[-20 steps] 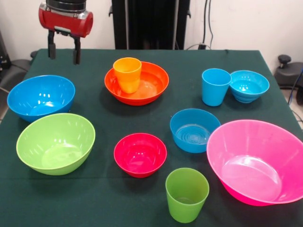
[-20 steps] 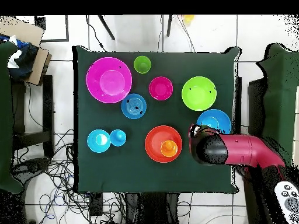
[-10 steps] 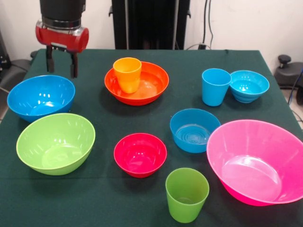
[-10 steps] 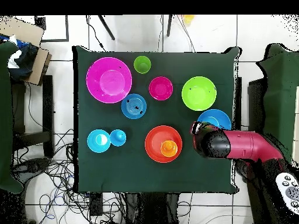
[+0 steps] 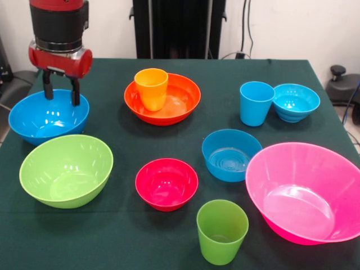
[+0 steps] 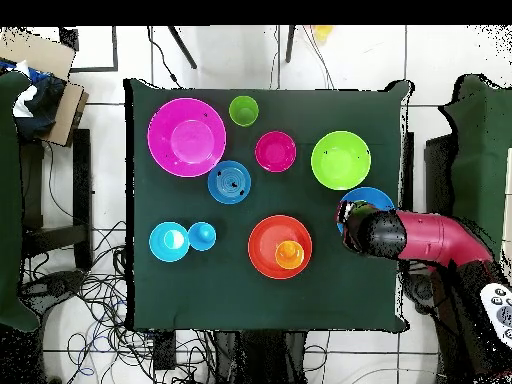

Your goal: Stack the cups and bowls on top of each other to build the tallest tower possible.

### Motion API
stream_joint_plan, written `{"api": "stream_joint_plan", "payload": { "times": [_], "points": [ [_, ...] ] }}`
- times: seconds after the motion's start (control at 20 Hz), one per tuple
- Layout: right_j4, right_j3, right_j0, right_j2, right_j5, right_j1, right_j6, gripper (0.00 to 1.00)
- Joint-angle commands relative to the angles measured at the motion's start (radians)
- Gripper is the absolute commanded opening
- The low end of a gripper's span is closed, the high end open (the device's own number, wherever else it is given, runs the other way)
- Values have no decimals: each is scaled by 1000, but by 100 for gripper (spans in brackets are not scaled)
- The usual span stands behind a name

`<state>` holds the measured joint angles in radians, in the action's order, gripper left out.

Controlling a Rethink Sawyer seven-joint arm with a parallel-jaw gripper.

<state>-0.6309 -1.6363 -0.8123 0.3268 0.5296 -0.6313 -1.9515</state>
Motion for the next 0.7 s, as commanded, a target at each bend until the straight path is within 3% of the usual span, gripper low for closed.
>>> {"api": "stream_joint_plan", "payload": {
  "times": [0.05, 0.7],
  "points": [
    [-24, 85, 18, 80, 125, 25, 211, 100],
    [-40, 32, 52, 49, 87, -9, 137, 100]
  ]
}}
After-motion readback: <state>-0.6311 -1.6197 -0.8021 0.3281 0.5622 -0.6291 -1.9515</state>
